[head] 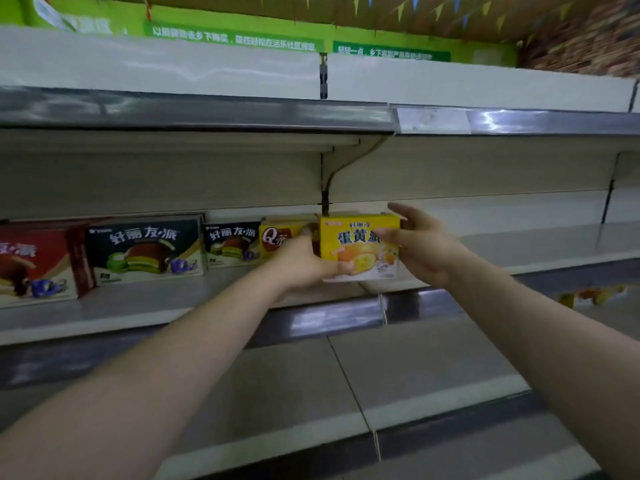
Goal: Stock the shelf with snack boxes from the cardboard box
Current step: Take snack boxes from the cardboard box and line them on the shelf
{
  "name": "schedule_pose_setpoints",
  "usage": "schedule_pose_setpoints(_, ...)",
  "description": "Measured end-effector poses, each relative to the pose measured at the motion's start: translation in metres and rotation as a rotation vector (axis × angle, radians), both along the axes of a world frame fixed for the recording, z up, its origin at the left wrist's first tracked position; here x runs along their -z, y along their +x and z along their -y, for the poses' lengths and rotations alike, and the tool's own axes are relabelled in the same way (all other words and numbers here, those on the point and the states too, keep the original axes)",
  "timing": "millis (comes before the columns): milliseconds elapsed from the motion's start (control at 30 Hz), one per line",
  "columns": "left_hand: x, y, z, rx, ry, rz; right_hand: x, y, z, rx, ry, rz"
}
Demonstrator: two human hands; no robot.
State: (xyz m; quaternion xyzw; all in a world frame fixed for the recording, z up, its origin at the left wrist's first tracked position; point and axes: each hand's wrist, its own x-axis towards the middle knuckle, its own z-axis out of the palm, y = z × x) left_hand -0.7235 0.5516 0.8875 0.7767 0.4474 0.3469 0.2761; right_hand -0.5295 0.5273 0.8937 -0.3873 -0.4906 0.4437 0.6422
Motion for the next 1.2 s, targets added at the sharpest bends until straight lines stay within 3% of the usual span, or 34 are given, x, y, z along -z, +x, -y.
schedule_pose_setpoints(233,0.009,0.030,-0.042,-0.086,0.037,-0.319,0.015,0.044,-0.035,-0.119,-0.131,0.129)
schedule_pose_setpoints(433,0.000,0.043,-0.056,-0.197,0.057,-0.446,0.014,0.039,-0.058,-0.249,-0.311,0.212)
schedule_pose_setpoints(733,-0.009,0.056,-0.056,-0.262,0.013,-0.435,0.012,0.027,-0.090,-0.179,-0.362,0.043)
schedule_pose_setpoints(1033,-0.004,0.066,-0.047,-0.408,-0.054,-0.320,0.010,0.023,-0.087,-0.106,-0.332,0.128)
schedule_pose_setpoints(1200,0.002,0.067,-0.035,-0.424,-0.131,-0.182,0.006,0.024,-0.084,0.044,-0.300,0.284)
